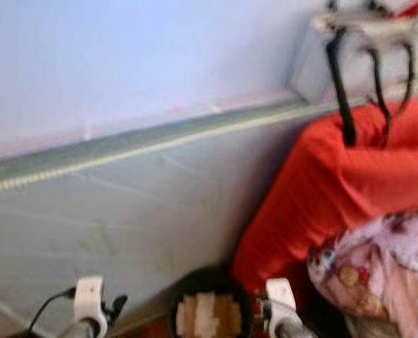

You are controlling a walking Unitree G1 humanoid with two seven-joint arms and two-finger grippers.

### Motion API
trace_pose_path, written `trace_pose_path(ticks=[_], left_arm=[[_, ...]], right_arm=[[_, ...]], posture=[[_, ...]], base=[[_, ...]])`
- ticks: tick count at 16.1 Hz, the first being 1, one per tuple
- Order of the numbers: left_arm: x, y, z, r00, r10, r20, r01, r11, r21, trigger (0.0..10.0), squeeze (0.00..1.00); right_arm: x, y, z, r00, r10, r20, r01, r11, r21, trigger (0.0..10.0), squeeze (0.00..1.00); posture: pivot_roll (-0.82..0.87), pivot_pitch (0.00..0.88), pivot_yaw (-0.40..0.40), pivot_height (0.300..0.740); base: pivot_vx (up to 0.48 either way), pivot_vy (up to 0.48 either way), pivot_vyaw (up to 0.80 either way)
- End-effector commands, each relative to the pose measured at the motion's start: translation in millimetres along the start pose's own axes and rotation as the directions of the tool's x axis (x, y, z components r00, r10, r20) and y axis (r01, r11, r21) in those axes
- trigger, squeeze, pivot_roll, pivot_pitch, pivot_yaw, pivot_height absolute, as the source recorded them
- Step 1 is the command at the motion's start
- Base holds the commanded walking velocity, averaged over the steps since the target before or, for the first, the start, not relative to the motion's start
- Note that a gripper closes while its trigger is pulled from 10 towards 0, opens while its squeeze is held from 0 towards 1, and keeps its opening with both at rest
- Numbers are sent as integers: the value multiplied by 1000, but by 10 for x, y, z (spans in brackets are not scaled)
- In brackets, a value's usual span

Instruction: Clean up the room

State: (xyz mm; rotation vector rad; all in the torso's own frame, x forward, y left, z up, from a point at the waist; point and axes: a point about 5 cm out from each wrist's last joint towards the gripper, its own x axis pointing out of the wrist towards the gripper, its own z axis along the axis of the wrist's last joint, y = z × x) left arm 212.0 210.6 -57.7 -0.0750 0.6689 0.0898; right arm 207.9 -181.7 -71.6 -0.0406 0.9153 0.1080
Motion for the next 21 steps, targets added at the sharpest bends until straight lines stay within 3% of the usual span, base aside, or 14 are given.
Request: trace_pose_path(ticks=[1, 4, 7, 11, 13, 17, 19, 21], left_arm=[[-39, 105, -44, 1000, 31, 0, -31, 999, -9, 10000, 0], [-15, 73, 68, 998, -1, 65, 3, 1000, -25, 10000, 0], [27, 10, 319, 981, -37, 190, 40, 999, -12, 10000, 0], [20, -89, 676, 928, -87, 363, 91, 996, 5, 10000, 0], [-23, -117, 778, 902, -89, 423, 95, 995, 6, 10000, 0], [-111, -158, 840, 873, -104, 477, 100, 994, 33, 10000, 0], [-146, -150, 808, 875, -90, 476, 89, 996, 24, 10000, 0], [-186, -144, 823, 865, -69, 497, 76, 997, 7, 10000, 0]], right_arm=[[24, 137, 38, 999, 45, 13, -45, 999, -11, 10000, 0], [12, 133, 30, 997, 46, 58, -48, 998, 28, 10000, 0], [4, 161, 71, 989, 66, 130, -79, 992, 95, 10000, 0], [-6, 268, 372, 940, 80, 331, -138, 978, 156, 10000, 0], [-29, 250, 505, 910, 80, 406, -144, 981, 129, 10000, 0], [-57, 213, 542, 891, 59, 449, -132, 982, 133, 10000, 0], [-60, 250, 516, 889, 61, 454, -141, 979, 145, 10000, 0], [-82, 277, 609, 859, 57, 508, -156, 976, 154, 10000, 0]], posture=[[93, 0, -81, 740], [71, 4, -74, 740], [81, 24, -62, 740], [62, 29, -54, 740], [61, 37, -58, 740], [73, 38, -69, 740], [74, 46, -74, 740], [68, 41, -75, 740]], base=[[0, 0, 800], [0, 0, 431], [0, 0, 0], [0, 0, 0], [0, 0, 0], [0, 0, 762], [0, 0, 0], [0, 0, 0]])
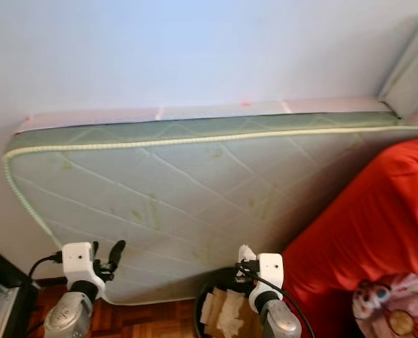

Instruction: Clean up the room

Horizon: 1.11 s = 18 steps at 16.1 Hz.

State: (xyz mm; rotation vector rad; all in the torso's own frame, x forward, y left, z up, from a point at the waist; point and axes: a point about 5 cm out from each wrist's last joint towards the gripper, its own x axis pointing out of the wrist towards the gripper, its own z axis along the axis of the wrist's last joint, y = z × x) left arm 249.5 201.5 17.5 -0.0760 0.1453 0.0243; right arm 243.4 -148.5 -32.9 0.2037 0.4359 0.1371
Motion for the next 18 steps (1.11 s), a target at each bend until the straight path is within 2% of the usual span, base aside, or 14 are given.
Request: trace_pose_path(ticks=[1, 3, 6, 8, 9, 10, 13, 18], left_arm=[[-3, 2, 63, 1000, 8, 22, -8, 1000, -5, 10000, 0], [9, -92, 270, 994, -50, 95, 45, 998, 51, 10000, 0], [10, -125, 360, 990, -64, 123, 56, 996, 65, 10000, 0], [-14, -104, 312, 994, -37, 100, 31, 998, 59, 10000, 0], [-34, -103, 321, 995, -25, 97, 20, 999, 50, 10000, 0], [-35, -104, 322, 995, -24, 96, 20, 999, 50, 10000, 0], [-39, -101, 311, 996, -19, 91, 14, 999, 46, 10000, 0], [-36, -113, 321, 996, -17, 87, 14, 999, 44, 10000, 0]], right_arm=[[26, -7, 123, 997, -14, 72, 13, 1000, 11, 10000, 0], [29, -98, 352, 971, -121, 205, 116, 993, 35, 10000, 0], [-20, -105, 401, 958, -133, 254, 133, 991, 17, 10000, 0], [-46, -77, 336, 962, -137, 237, 137, 990, 16, 10000, 0], [-44, -89, 261, 969, -166, 184, 166, 986, 16, 10000, 0], [-38, -89, 247, 971, -163, 172, 165, 986, 1, 10000, 0], [-34, -59, 273, 973, -133, 188, 139, 990, -23, 10000, 0], [-36, -48, 319, 969, -125, 212, 132, 991, -20, 10000, 0]], posture=[[70, 35, -75, 740], [77, 26, -78, 740], [75, 20, -79, 740], [74, 23, -81, 740], [78, 40, -84, 740], [78, 43, -83, 726], [76, 52, -85, 706], [76, 55, -86, 706]], base=[[0, 0, 0], [0, 0, 0], [0, 0, 0], [0, 0, 0], [0, 0, 0], [0, 0, 0], [0, 0, 0], [0, 0, 0]])
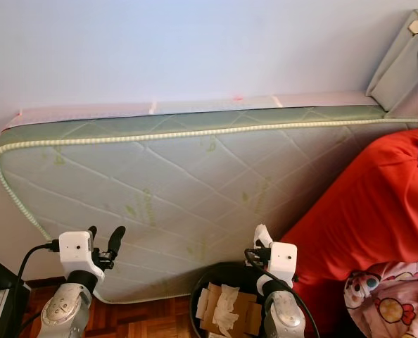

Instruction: Clean up the room

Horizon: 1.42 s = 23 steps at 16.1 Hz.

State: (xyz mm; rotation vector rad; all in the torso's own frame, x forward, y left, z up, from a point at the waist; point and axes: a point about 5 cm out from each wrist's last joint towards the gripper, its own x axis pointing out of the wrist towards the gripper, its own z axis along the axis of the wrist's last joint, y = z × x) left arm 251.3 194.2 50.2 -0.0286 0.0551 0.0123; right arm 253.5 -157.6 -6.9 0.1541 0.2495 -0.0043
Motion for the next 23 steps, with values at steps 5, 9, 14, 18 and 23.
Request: trace_pose_path(ticks=[5, 9, 14, 18, 23], left_arm=[[-8, -24, 14, 1000, 3, -7, -3, 1000, -9, 10000, 0], [-12, -25, 12, 1000, 4, -12, -4, 1000, -10, 10000, 0], [-21, -27, 4, 1000, 4, -18, -4, 1000, -11, 10000, 0], [-32, -27, -8, 1000, 2, -26, -2, 1000, -10, 10000, 0], [-35, -33, -5, 1000, -5, -25, 5, 1000, -8, 10000, 0]], right_arm=[[-6, 40, -30, 1000, 16, -21, -17, 1000, -13, 10000, 0], [-4, 46, -42, 999, 24, -33, -25, 1000, -15, 10000, 0], [-2, 62, -61, 998, 35, -44, -35, 999, -4, 10000, 0], [0, 69, -82, 998, 36, -59, -37, 999, 0, 10000, 0], [-6, 88, -114, 996, 47, -74, -46, 999, 4, 10000, 0]], posture=[[77, 55, -90, 691], [79, 54, -92, 691], [80, 56, -92, 656], [83, 55, -92, 656], [87, 44, -87, 656]], base=[[0, 0, 0], [0, 0, 0], [0, 0, 0], [0, 0, 0], [0, 0, 0]])
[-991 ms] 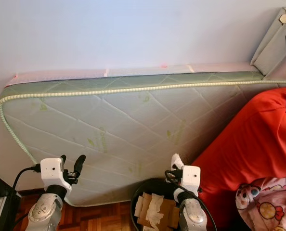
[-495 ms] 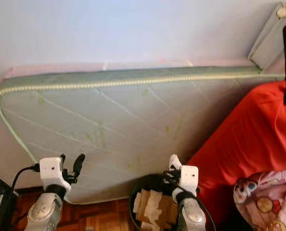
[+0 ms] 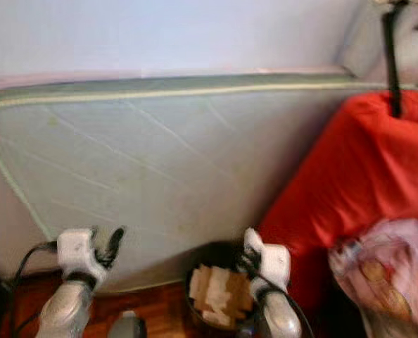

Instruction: Clean up the room

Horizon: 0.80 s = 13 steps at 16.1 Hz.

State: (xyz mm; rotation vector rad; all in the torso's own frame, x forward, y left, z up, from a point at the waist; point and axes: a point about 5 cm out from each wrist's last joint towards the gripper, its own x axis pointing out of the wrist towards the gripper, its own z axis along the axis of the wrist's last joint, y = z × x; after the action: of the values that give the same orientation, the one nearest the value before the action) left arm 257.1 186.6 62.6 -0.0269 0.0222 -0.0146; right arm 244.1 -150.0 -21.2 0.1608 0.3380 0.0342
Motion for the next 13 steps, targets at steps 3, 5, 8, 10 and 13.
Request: trace_pose_path(ticks=[3, 5, 8, 10, 13], left_arm=[[-84, 37, -121, 998, 17, -57, -18, 1000, -8, 10000, 0], [-80, 35, -118, 998, 13, -57, -14, 1000, -8, 10000, 0], [-82, 34, -118, 998, 9, -62, -10, 1000, -11, 10000, 0], [-83, 35, -129, 998, 6, -69, -7, 1000, -13, 10000, 0], [-79, 35, -144, 996, -4, -84, 4, 1000, -6, 10000, 0]], right_arm=[[44, 56, 31, 1000, 27, 0, -27, 1000, 6, 10000, 0], [41, 58, 1, 999, 30, -15, -30, 1000, 9, 10000, 0], [51, 36, -38, 998, 9, -58, -9, 1000, 3, 10000, 0], [43, 47, -12, 1000, 21, -24, -20, 1000, 9, 10000, 0], [69, 77, 19, 1000, 26, -14, -26, 1000, 18, 10000, 0]], posture=[[90, 40, -85, 656], [91, 41, -83, 656], [90, 48, -84, 651], [91, 52, -84, 636], [93, 56, -86, 636]], base=[[0, 0, 0], [0, 0, 0], [0, 0, 0], [0, 0, 0], [0, 0, 0]])
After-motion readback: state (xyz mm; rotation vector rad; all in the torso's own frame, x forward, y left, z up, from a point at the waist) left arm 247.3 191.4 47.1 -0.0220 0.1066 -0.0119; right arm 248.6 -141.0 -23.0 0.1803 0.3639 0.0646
